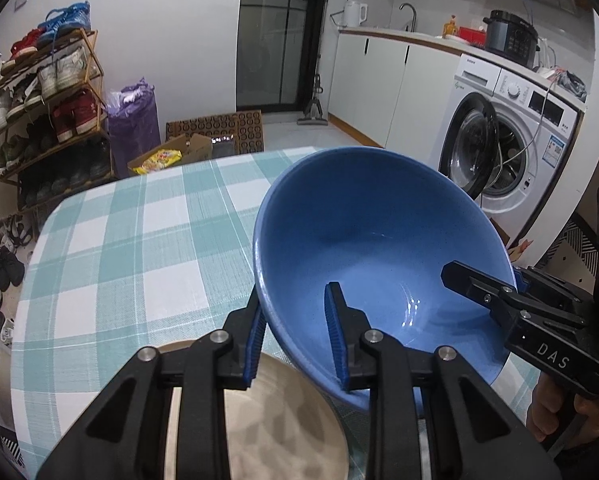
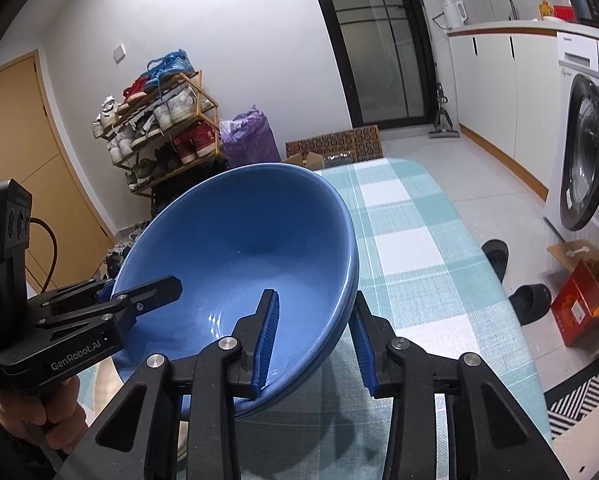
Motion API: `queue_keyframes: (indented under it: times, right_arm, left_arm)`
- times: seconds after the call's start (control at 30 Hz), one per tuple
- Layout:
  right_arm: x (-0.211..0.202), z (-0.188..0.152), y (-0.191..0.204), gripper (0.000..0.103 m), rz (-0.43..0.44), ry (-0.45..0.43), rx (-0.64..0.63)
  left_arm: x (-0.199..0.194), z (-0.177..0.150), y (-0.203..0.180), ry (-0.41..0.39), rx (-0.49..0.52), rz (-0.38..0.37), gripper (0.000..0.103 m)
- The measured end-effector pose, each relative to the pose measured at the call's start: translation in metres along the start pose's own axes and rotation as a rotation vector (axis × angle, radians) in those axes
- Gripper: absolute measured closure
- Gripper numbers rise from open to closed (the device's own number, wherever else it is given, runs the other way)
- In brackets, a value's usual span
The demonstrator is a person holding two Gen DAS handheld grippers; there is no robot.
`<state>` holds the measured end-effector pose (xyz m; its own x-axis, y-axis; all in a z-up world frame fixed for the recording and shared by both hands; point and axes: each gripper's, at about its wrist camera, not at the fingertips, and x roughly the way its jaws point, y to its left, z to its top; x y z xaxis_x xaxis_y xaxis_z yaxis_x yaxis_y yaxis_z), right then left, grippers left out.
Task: Organize plates and bowls
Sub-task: 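Lift the nested bowls and carry them over the cream plate stack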
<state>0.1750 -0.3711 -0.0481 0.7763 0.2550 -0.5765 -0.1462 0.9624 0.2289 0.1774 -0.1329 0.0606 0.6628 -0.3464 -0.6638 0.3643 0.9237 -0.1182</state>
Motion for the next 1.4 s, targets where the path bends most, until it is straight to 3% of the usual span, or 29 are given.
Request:
queue_keyframes:
  times: [0.4, 0.67, 1.03, 1.4]
  right_arm:
    - [-0.047, 0.006, 0.041, 0.066, 0.044, -0.063, -0.063]
    - [-0.056, 0.001, 0.076, 0.067, 0.093, -0.063, -0.112]
    - [-0.036, -0.017, 0.121, 0.067, 0.152, -0.007, -0.164]
    - [-0.005, -0.035, 0.135, 0.067, 0.181, 0.061, -0.183]
  left_arm:
    - [-0.053, -0.007, 0.013, -0.091, -0.014, 0.048, 0.076]
    - [-0.079, -0.026, 0.034, -0.114, -0.046, 0.099, 0.076]
    - [-0.088, -0.055, 0.068, -0.096, -0.108, 0.152, 0.076]
    - [-0.073, -0.076, 0.091, -0.046, -0.163, 0.177, 0.076]
